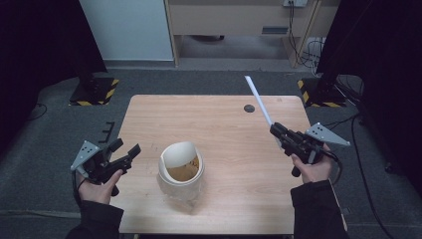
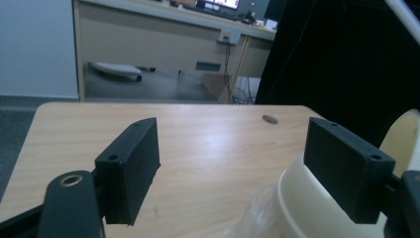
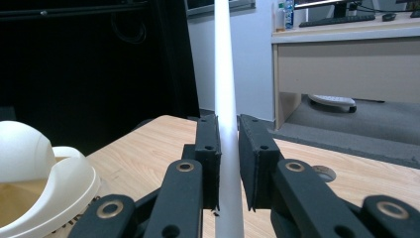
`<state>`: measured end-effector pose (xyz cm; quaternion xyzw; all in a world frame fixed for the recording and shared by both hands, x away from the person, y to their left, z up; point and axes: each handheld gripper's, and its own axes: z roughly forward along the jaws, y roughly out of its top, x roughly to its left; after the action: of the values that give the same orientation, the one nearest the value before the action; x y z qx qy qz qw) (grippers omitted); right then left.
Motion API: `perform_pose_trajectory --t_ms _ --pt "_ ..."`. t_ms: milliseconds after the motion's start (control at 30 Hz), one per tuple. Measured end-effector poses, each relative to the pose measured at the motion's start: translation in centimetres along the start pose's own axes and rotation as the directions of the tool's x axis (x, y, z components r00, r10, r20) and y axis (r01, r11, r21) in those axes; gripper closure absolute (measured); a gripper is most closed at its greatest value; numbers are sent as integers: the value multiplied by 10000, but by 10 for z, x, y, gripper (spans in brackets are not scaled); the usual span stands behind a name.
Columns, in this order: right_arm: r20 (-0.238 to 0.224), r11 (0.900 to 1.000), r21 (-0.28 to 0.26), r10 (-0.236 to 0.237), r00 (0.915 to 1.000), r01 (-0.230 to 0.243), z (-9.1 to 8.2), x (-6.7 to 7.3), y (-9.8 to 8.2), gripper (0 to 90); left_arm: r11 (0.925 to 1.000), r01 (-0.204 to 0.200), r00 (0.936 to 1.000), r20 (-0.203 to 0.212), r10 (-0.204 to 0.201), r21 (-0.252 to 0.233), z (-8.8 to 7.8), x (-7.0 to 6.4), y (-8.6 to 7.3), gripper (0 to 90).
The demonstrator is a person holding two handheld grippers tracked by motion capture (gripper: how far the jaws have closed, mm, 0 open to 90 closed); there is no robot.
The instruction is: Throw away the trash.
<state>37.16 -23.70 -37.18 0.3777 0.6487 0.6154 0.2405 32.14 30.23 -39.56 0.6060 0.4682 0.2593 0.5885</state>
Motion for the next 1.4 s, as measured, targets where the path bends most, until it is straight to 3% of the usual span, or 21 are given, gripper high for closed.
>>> perform_pose_trajectory --t_ms 267,600,1033,1400 --pt "-182 9998 -187 50 9998 -53 -2 2 3 795 9986 -360 9989 299 372 -388 8 -15 22 213" --pt "-369 9994 -356 -11 9993 -2 -3 6 6 795 9965 -409 9951 873 472 -731 21 -38 37 220" --pt "-882 9990 -445 -54 9961 15 0 16 7 795 9922 -588 9778 1941 794 -1096 48 -85 55 238" --pt "-1236 9987 -498 -113 9923 51 2 21 8 794 9911 -651 9661 2412 918 -1165 63 -112 63 247"
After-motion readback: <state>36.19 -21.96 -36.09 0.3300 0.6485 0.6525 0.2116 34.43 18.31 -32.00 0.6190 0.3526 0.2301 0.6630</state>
